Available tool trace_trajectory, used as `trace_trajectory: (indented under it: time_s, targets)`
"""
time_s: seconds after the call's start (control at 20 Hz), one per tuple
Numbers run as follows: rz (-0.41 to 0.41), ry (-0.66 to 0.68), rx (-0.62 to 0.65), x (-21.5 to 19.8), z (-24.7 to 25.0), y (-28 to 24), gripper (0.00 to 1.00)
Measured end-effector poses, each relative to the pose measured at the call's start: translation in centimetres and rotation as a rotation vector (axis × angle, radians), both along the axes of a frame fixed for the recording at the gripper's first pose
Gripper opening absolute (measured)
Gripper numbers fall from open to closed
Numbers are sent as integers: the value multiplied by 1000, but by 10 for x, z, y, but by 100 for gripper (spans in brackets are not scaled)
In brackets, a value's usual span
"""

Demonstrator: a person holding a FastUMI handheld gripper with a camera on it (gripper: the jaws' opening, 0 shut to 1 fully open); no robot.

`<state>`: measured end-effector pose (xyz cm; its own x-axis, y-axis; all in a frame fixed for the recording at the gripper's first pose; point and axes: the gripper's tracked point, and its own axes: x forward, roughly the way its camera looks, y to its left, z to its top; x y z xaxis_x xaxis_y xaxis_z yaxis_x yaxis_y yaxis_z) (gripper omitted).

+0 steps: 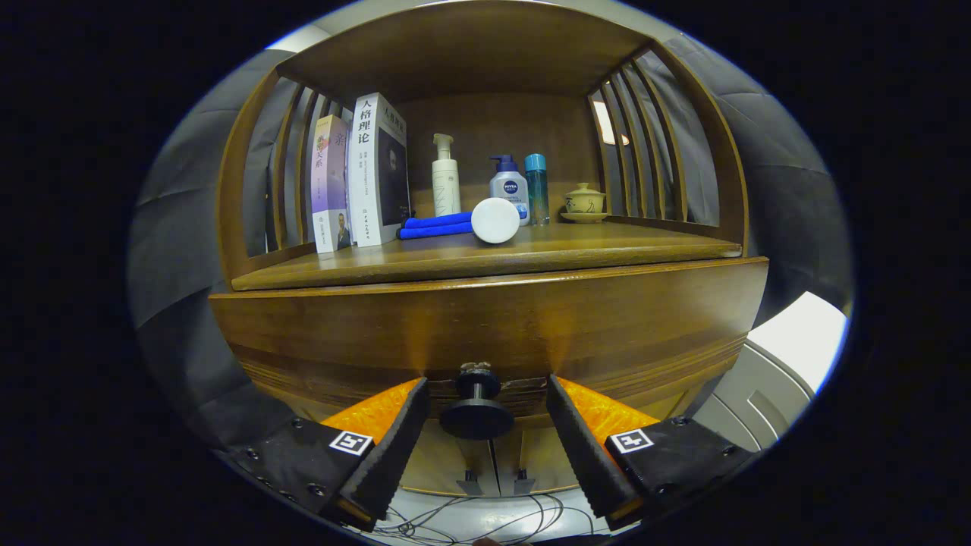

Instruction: Pull open the drawer, take out the items inside it, and place them on the countertop above the cabinet.

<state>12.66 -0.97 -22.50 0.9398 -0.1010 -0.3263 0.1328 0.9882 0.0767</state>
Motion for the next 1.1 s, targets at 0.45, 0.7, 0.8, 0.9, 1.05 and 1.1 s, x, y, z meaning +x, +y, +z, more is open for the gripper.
trace_trajectory:
  time_s: [0.45, 0.7, 0.8, 0.9, 1.05, 1.1]
  targets:
    - [2, -18, -14, 18, -1, -1, 98]
    - [-16, -30, -3, 7, 11, -9, 97]
    - [-18, -64, 24, -3, 28, -8, 97]
    - [-25, -95, 46, -13, 50, -10, 97]
    - [-53, -167, -34, -33, 92, -24, 97]
    - [-47, -196, -47, -38, 105, -16, 97]
